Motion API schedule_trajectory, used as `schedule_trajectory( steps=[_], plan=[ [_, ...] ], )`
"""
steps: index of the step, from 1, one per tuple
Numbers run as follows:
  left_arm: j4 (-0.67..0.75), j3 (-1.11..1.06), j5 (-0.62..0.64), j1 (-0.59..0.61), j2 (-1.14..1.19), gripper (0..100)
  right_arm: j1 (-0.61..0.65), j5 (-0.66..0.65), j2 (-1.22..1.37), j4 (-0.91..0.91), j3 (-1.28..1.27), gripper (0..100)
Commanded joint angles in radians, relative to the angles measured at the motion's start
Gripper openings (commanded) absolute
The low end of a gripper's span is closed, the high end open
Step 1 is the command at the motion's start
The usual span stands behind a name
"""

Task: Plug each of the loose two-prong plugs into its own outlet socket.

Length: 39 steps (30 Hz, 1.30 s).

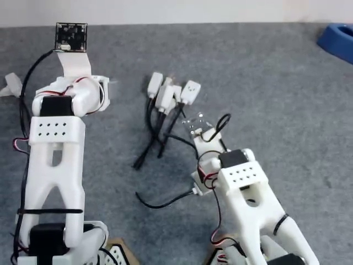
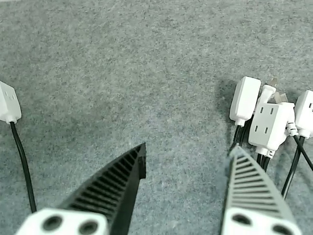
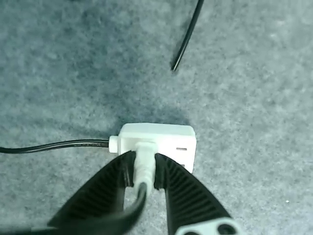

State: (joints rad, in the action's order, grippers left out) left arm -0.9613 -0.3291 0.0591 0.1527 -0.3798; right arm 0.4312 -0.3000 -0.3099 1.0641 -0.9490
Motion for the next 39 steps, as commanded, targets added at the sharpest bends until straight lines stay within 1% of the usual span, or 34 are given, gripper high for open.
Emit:
schedule_trajectory(
  steps=[1,4,11,14,16,20,22,26,28,36,39],
  plan=[
    [-0.008,0.010,0.008,-0.018,-0.025,27,-0.008,-0.015,0.105,-0.008,-0.045,0.6],
    [-0.008,0.010,0.008,-0.018,-0.025,27,-0.008,-0.015,0.114,-0.039,-0.053,0.6],
    [-0.008,0.010,0.008,-0.018,-0.025,27,-0.008,-0.015,0.116,-0.033,-0.056,0.6],
    [-0.009,0.010,0.008,-0.018,-0.025,27,-0.008,-0.063,0.116,-0.013,-0.093,0.6],
    [-0.009,0.010,0.008,-0.018,-0.025,27,-0.012,-0.064,0.116,-0.021,-0.111,0.6],
    [-0.009,0.010,0.008,-0.018,-0.025,27,-0.048,-0.077,0.116,-0.019,-0.114,0.6],
    [-0.009,0.010,0.008,-0.016,-0.025,27,-0.058,-0.106,0.116,-0.012,-0.122,0.6],
    [-0.009,0.010,0.008,-0.016,-0.025,27,-0.104,-0.106,0.116,-0.013,-0.137,0.6],
    [-0.009,0.010,0.008,-0.016,-0.025,27,-0.104,-0.130,0.116,-0.010,-0.145,0.6],
    [-0.011,0.010,0.008,-0.012,-0.025,27,-0.113,-0.133,0.116,0.015,-0.148,0.6],
    [-0.025,0.013,0.008,-0.012,-0.027,27,-0.162,-0.143,0.116,0.015,-0.140,0.6]
  ],
)
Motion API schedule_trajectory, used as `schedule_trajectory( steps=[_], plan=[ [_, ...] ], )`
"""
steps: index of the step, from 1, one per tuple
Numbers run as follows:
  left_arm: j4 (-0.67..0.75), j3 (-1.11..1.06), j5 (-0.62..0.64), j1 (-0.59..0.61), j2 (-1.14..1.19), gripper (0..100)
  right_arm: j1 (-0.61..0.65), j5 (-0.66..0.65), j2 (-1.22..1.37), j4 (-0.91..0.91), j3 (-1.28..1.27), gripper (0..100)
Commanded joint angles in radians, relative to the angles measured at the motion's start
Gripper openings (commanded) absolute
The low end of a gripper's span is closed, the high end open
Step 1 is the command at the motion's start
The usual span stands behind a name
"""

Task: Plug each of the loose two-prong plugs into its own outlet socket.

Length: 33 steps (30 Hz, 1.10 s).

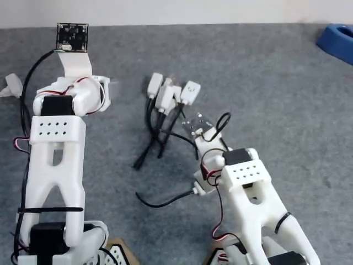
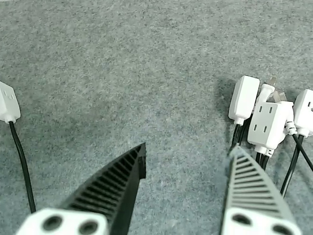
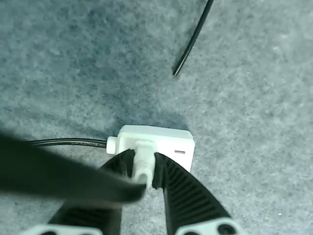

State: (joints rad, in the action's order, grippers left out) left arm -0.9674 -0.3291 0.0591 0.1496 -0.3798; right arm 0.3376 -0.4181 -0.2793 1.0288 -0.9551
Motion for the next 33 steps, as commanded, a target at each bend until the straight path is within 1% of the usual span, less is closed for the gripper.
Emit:
schedule_trajectory(
  steps=[1,5,12,16,20,23,26,30,33],
  plan=[
    [-0.017,0.013,0.008,-0.008,-0.027,27,-0.088,-0.043,0.084,0.050,-0.133,0.6],
    [-0.017,0.013,0.008,-0.012,-0.027,27,-0.134,-0.057,0.084,0.047,-0.131,0.6],
    [-0.017,0.012,0.008,-0.012,-0.027,27,-0.133,-0.063,0.087,0.031,-0.137,0.6],
    [-0.017,0.012,0.009,-0.013,-0.027,27,-0.120,-0.078,0.176,0.038,-0.142,0.6],
    [-0.037,0.018,0.009,-0.010,-0.027,27,-0.119,-0.092,0.286,0.088,-0.053,0.6],
    [-0.038,0.019,0.009,-0.008,-0.027,27,-0.119,-0.087,0.317,0.104,-0.021,0.6],
    [-0.035,0.016,0.009,-0.008,-0.027,27,-0.122,-0.084,0.289,0.102,-0.018,0.6],
    [-0.032,0.012,0.009,-0.015,-0.025,27,-0.122,-0.049,0.168,0.110,0.010,0.6],
    [-0.032,0.010,0.009,-0.015,-0.025,27,-0.122,-0.048,0.079,0.174,0.039,0.6]
  ],
)
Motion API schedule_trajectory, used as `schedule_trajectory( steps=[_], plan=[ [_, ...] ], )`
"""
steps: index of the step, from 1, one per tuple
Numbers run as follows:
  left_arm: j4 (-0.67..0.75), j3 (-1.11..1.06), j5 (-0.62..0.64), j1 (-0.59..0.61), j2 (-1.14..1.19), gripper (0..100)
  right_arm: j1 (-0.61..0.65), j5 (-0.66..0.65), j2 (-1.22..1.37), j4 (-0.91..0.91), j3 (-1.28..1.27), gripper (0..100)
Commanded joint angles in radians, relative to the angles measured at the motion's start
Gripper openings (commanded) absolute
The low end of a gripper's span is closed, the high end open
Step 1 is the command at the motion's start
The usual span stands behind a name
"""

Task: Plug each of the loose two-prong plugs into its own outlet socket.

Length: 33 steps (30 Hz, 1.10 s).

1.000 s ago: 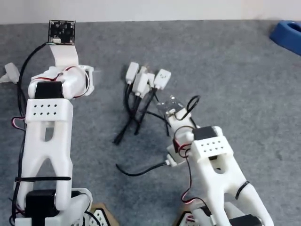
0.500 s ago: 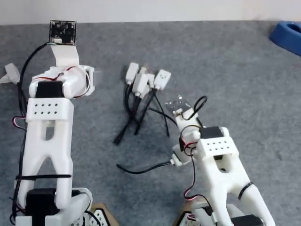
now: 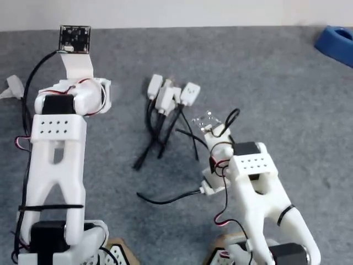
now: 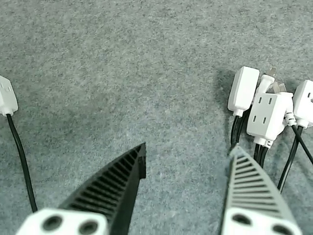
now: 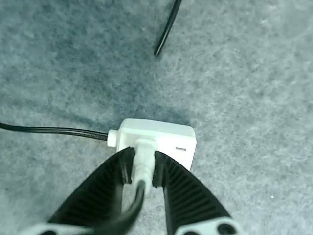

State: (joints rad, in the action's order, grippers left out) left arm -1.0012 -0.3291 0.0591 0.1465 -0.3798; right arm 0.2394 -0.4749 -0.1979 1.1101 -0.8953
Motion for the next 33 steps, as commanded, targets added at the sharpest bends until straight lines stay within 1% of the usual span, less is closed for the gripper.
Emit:
schedule_trajectory(
  steps=[1,5,9,12,17,21,25,28,30,33],
  plan=[
    [0.002,0.010,0.009,-0.012,-0.025,27,-0.024,0.009,-0.033,0.113,-0.007,0.6],
    [0.002,0.010,0.009,-0.013,-0.024,27,-0.022,0.009,-0.099,0.154,0.030,1.4],
    [0.000,0.010,0.009,-0.013,-0.024,27,-0.022,0.006,-0.105,0.151,0.024,7.2],
    [0.000,0.008,0.009,-0.013,-0.024,27,-0.022,0.009,-0.113,0.148,0.027,9.3],
    [0.000,0.007,0.008,-0.016,-0.024,27,-0.019,0.009,-0.113,0.147,0.031,9.3],
    [0.003,-0.025,0.005,-0.047,-0.024,27,-0.019,0.009,-0.114,0.145,0.031,9.4],
    [0.003,-0.022,-0.018,-0.050,-0.024,27,-0.019,0.009,-0.114,0.145,0.033,9.4],
    [0.003,-0.027,-0.021,-0.050,-0.024,27,-0.019,0.011,-0.114,0.116,0.035,9.4],
    [0.003,-0.025,-0.021,-0.050,-0.024,27,-0.019,0.011,-0.114,0.104,0.035,8.6],
    [0.003,-0.027,-0.021,-0.050,-0.024,27,-0.019,0.012,-0.116,0.104,0.041,2.7]
  ],
)
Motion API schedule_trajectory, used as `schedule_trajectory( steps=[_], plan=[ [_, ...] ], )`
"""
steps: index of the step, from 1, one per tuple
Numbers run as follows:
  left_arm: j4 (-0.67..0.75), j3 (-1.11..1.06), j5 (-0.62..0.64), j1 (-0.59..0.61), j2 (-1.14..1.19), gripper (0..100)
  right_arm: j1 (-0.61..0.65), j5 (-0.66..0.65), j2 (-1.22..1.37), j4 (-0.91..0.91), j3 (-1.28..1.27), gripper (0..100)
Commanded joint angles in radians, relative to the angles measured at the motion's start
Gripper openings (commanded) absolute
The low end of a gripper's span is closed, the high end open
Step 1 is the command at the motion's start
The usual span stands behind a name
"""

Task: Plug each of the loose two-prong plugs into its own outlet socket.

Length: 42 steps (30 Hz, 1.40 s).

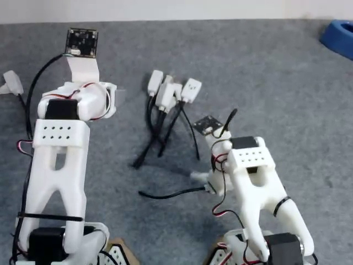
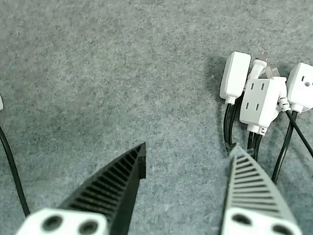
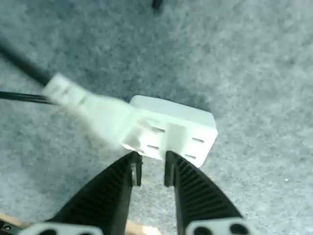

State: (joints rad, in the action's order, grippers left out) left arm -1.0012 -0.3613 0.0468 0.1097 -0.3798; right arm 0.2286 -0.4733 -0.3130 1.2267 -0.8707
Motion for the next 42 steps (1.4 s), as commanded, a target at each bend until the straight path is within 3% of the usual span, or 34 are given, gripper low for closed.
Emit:
schedule_trajectory(
  steps=[1,6,11,14,23,27,31,42],
  plan=[
    [0.003,0.005,-0.009,-0.013,-0.024,27,-0.010,0.011,-0.001,-0.013,0.022,2.5],
    [0.003,0.004,-0.009,-0.013,-0.024,27,-0.012,0.041,-0.044,-0.016,0.056,1.9],
    [-0.005,0.002,-0.015,-0.015,-0.024,27,-0.007,0.112,-0.260,-0.038,0.067,2.3],
    [-0.009,0.002,-0.084,-0.058,-0.022,27,-0.012,0.164,-0.378,-0.033,0.065,2.4],
    [-0.508,0.286,-0.269,-0.291,0.248,27,-0.015,0.212,-0.421,-0.012,0.025,17.2],
    [-0.712,0.409,-0.391,-0.440,0.389,27,-0.151,0.311,-0.418,-0.015,0.024,17.7],
    [-0.724,0.478,-0.451,-0.532,0.450,27,-0.272,0.338,-0.423,-0.019,-0.038,17.7],
    [-0.695,0.493,-0.485,-0.740,0.759,27,-0.372,0.339,-0.429,-0.101,-0.156,17.7]
  ],
)
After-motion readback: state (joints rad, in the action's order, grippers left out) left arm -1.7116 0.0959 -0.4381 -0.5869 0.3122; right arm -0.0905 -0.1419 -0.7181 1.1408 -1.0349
